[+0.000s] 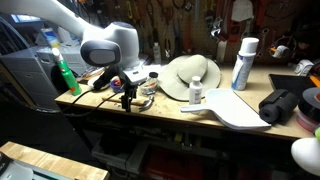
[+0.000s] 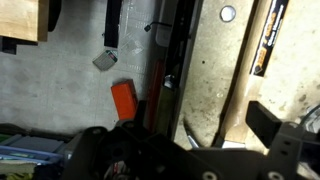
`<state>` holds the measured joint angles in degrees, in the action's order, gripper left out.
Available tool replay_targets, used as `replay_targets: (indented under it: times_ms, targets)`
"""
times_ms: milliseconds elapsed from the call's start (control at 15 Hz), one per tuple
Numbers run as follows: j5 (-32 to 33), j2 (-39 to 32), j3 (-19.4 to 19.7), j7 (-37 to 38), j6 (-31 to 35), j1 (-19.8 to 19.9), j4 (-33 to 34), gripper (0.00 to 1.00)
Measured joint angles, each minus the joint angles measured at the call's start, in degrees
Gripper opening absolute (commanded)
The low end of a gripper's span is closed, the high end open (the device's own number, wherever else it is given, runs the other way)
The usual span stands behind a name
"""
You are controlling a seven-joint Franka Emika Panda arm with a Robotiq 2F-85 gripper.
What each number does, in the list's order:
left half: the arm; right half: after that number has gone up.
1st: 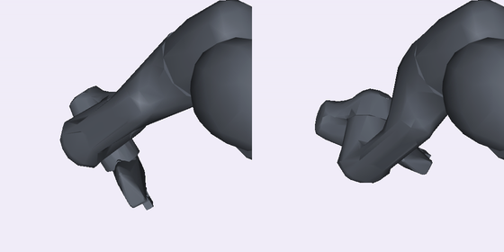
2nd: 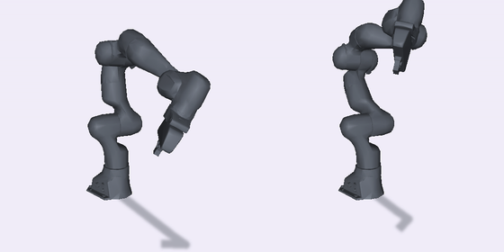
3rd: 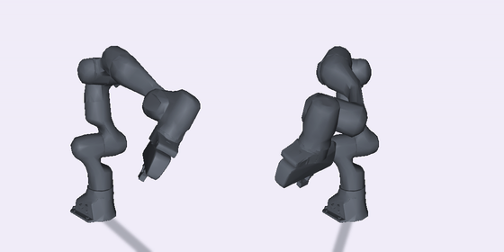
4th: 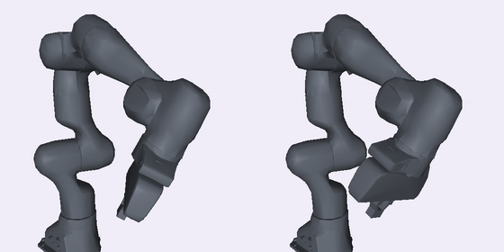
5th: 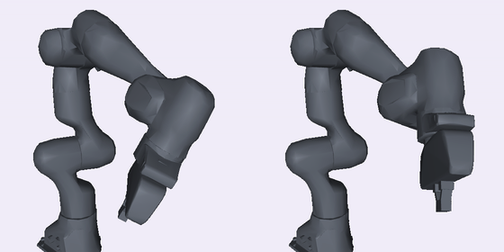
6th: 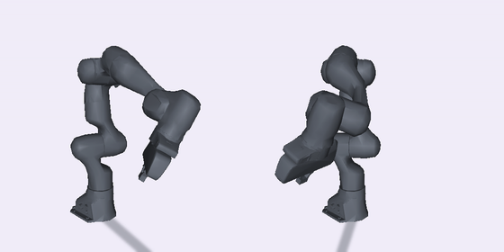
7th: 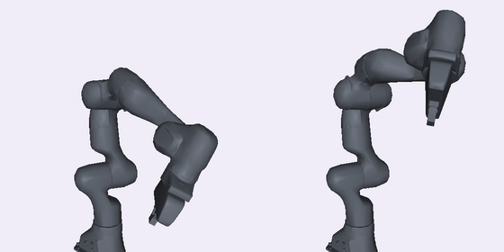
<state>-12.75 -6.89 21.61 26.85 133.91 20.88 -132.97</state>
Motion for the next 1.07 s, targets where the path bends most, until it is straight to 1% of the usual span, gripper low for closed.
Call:
replay_targets:
  times_ms: [200, 467, 533, 600, 733, 800, 867, 1000, 1067]
  targets:
    - [-0.3, 0.0, -0.1, 0.1, 0.3, -0.1, 0.0, 1.0]
    - [-5.7, -0.1, -1.0, 1.2, 4.6, -0.6, -0.8, 1.0]
    - [-6.8, -0.1, -1.3, 1.5, 6.2, -0.9, -1.1, 0.98]
    - [-7.7, -0.1, -1.7, 1.8, 8.0, -1.1, -1.4, 0.86]
    - [-8.4, -0.2, -2.3, 2.6, 12.7, -1.9, -2.4, 0.76]
    - [-8.3, -0.3, -2.4, 3.3, 15.2, -2.3, -2.9, 0.66]
    - [-8.1, -0.4, -2.4, 3.8, 17.8, -2.8, -3.4, 0.62]
    - [-7.0, -1.0, -2.4, 5.2, 22.5, -3.5, -4.7, 0.65]
    - [-5.9, -1.4, -2.4, 6.1, 24.6, -3.8, -5.3, 0.69]
